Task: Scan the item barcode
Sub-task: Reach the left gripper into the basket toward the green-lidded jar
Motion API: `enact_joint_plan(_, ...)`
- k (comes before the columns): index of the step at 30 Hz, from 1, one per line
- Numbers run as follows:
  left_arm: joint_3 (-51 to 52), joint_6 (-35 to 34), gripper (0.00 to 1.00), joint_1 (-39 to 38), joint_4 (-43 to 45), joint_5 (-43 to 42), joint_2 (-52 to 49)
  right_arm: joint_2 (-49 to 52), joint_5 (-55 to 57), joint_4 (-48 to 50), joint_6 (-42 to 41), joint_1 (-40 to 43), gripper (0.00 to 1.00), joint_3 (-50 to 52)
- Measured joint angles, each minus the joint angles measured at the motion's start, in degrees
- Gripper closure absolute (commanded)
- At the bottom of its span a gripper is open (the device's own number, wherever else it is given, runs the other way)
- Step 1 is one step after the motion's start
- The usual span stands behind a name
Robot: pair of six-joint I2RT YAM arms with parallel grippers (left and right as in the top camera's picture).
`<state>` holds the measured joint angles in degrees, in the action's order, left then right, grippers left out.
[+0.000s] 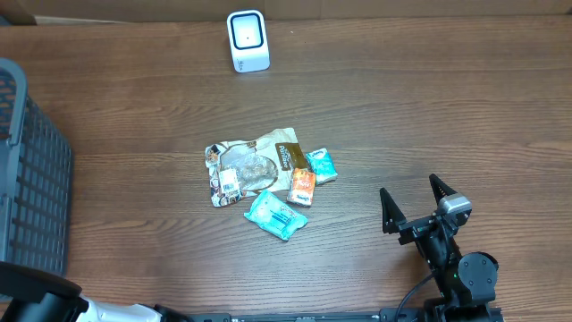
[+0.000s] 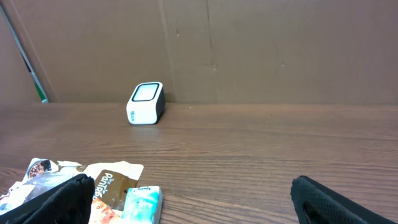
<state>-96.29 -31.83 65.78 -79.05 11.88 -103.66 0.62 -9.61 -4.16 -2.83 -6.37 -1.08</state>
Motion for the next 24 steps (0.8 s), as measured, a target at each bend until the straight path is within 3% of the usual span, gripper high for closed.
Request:
enact_joint_plan(14,0.3,-1.3,0.11,0.0,3.0,4.1,0.0,0.0,0.0,0.0,0.0,0.0,0.00,0.0)
enact_joint_plan(24,0.7,-1.1,0.05,0.0,11.4,8.4,0.0,0.0,0.0,0.0,0.0,0.0,0.00,0.0)
